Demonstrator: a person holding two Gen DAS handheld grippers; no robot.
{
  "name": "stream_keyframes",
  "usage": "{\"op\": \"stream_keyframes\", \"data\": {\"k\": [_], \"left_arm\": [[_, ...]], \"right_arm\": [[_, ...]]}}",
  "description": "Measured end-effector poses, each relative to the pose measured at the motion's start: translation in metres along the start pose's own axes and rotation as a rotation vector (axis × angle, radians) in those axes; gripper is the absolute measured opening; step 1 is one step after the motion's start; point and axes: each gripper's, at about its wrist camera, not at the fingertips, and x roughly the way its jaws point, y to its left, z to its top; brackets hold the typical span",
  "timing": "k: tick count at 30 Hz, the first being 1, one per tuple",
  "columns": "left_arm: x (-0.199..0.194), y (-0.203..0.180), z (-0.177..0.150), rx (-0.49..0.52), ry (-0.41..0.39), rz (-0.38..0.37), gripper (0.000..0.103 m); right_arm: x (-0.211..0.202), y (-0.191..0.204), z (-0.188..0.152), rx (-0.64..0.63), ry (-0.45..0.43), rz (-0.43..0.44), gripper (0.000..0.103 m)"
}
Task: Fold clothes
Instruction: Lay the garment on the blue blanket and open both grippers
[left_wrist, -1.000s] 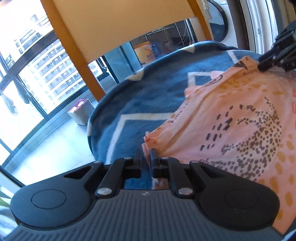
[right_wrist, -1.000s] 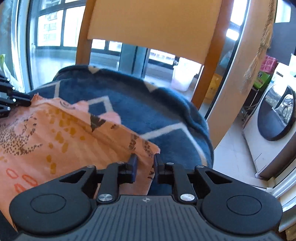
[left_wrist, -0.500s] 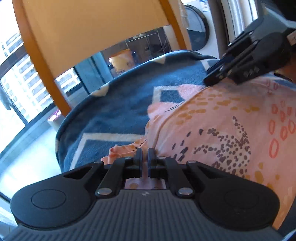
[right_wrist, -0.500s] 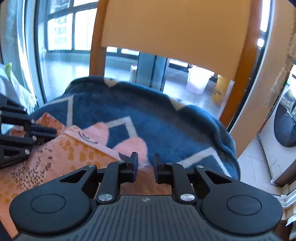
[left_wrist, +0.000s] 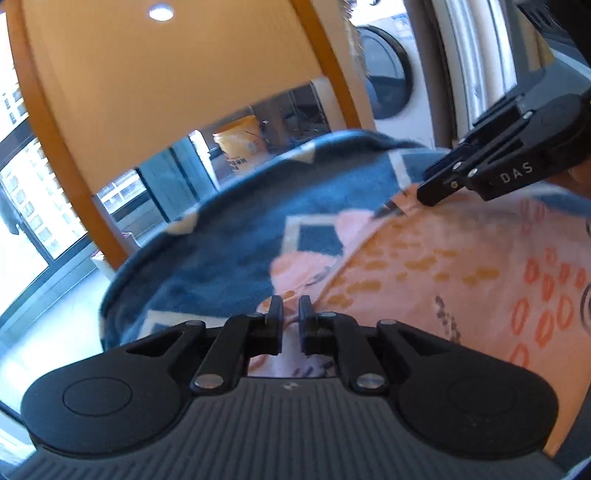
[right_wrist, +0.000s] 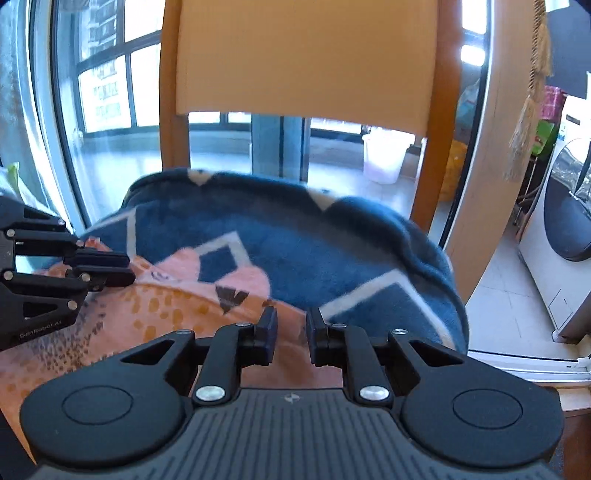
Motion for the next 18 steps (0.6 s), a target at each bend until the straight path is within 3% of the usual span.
{"op": "stream_keyframes", "data": {"k": [2, 5, 7, 9, 14, 16, 18], "left_arm": [[-0.003, 0.004, 0.002, 0.002, -0.009, 0.024, 0.008], [0.012, 0.01, -0.006, 0.006, 0.054, 0.011, 0.008], [0.011, 0.014, -0.008, 0.005, 0.072, 0.02, 0.008], [0.007, 0.019, -0.01, 0.005, 0.102, 0.045, 0.008], [-0.032, 0.027, -0.028, -0.061, 0.078, 0.068, 0.008], [-0.047, 0.023, -0.035, -0.095, 0.065, 0.051, 0.009], [-0.049, 0.012, -0.044, -0.062, 0.096, 0.047, 0.009]], "right_arm": [[0.003, -0.001, 0.0, 0.004, 0.009, -0.01, 0.016], [0.025, -0.003, -0.009, -0.016, 0.081, -0.018, 0.015], [0.025, -0.012, -0.009, 0.044, 0.084, -0.006, 0.014], [0.013, -0.014, -0.006, 0.081, 0.064, -0.011, 0.015], [-0.028, 0.0, -0.015, 0.065, 0.012, 0.02, 0.016], [-0.041, 0.007, -0.025, 0.075, 0.005, 0.037, 0.021], [-0.041, 0.013, -0.038, 0.084, 0.044, 0.054, 0.024]]}}
